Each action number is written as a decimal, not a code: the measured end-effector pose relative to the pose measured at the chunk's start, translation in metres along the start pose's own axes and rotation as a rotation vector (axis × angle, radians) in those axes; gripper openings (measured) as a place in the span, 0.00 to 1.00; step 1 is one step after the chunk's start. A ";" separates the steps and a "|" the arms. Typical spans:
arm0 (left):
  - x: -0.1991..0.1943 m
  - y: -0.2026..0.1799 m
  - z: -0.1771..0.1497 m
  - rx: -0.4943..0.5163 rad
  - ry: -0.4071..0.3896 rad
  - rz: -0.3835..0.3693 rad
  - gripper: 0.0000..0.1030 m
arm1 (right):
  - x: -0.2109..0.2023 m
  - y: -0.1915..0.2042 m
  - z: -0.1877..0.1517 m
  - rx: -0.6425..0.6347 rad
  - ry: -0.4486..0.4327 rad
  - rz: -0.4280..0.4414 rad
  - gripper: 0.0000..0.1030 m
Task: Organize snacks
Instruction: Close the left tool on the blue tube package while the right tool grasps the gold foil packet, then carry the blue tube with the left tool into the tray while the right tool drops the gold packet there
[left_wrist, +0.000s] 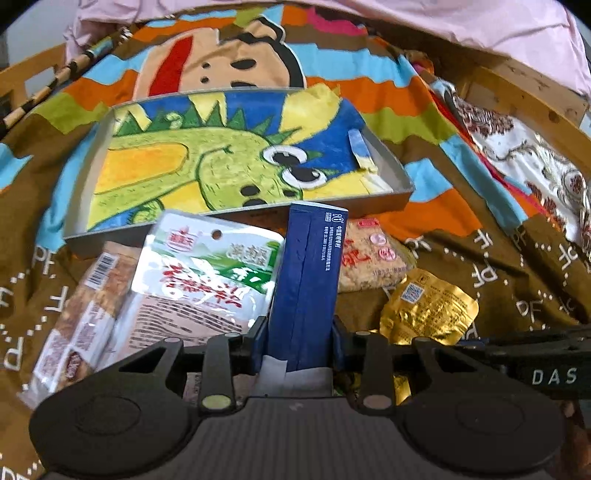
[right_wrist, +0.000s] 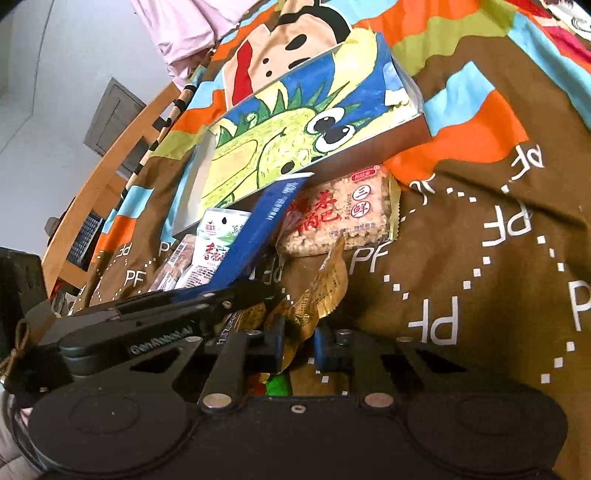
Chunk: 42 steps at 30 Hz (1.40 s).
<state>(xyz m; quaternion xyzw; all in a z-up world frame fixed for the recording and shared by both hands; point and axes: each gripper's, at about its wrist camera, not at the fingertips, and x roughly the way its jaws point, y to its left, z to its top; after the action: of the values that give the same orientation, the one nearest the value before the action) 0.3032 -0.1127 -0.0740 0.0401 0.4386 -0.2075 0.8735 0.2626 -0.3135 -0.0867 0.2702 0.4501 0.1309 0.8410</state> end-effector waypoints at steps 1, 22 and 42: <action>-0.003 0.000 0.001 -0.007 -0.008 0.005 0.36 | -0.002 0.000 0.000 -0.002 -0.006 -0.003 0.16; -0.020 0.012 0.060 -0.132 -0.263 0.117 0.36 | -0.022 0.020 0.044 -0.065 -0.251 0.076 0.14; 0.076 0.044 0.120 -0.202 -0.230 0.126 0.36 | 0.073 -0.013 0.148 -0.043 -0.341 0.106 0.14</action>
<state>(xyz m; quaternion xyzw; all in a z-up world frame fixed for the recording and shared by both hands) 0.4509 -0.1273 -0.0648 -0.0445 0.3510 -0.1106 0.9288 0.4257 -0.3408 -0.0777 0.2936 0.2832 0.1369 0.9027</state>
